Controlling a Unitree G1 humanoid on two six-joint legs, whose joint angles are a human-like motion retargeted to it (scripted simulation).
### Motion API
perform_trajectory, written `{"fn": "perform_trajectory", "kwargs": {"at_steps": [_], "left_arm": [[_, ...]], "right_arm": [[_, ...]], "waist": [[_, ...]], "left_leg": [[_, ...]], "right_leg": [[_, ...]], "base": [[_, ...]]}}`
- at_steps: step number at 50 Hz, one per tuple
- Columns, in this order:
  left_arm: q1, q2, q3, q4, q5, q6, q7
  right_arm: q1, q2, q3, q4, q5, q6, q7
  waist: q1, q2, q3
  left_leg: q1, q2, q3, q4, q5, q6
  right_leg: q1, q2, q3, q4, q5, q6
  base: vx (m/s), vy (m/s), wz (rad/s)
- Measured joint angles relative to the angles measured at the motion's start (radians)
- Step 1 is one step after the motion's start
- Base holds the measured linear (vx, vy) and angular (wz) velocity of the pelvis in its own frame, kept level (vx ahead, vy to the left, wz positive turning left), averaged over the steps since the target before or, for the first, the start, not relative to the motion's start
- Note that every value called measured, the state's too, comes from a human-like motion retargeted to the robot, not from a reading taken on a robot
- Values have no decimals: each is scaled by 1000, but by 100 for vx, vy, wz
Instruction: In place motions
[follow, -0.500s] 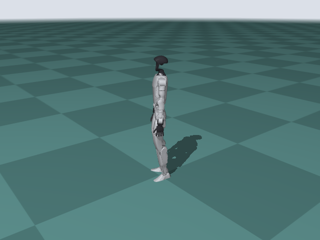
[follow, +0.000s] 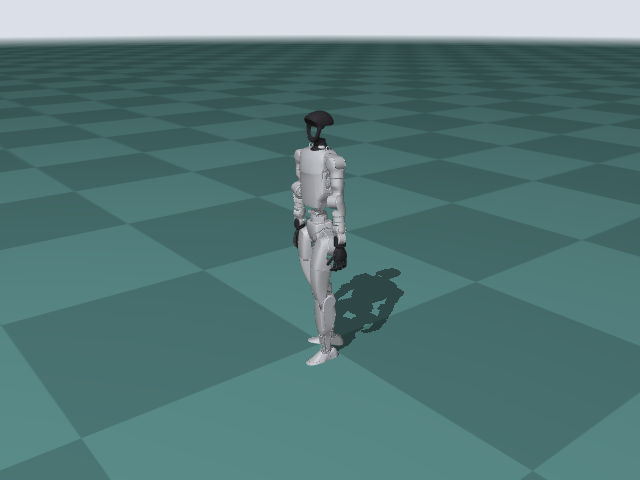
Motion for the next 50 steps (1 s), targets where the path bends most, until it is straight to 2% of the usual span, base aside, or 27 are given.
{"fn": "perform_trajectory", "kwargs": {"at_steps": [16, 25, 34, 50], "left_arm": [[38, 16, 53, 78, -27, 9, 29], [52, 9, 75, 86, -35, 9, 23], [42, 28, 65, 87, -31, 14, 22], [-4, 42, 43, 26, -52, 14, -14]], "right_arm": [[-30, 3, 0, -43, -20, -10, 17], [-49, 16, 13, -68, -39, -17, 33], [-52, 32, 37, -65, -78, -21, 36], [-23, -8, 12, -31, -20, -13, 13]], "waist": [[135, -32, 19], [165, -34, 18], [117, -20, 10], [-97, 15, 20]], "left_leg": [[-56, -89, -278, 4, 75, -4], [-56, -112, -327, -6, 95, -4], [-50, -79, -251, 6, 71, -1], [45, 40, 92, -7, -10, 2]], "right_leg": [[71, -4, -189, 22, -66, 45], [83, -4, -215, 11, -61, 54], [55, 3, -141, 2, -33, 31], [-52, 23, 124, 20, 51, -35]], "base": [[-1, 13, 93], [-1, 4, 28], [1, -7, -45], [-6, -27, -116]]}}
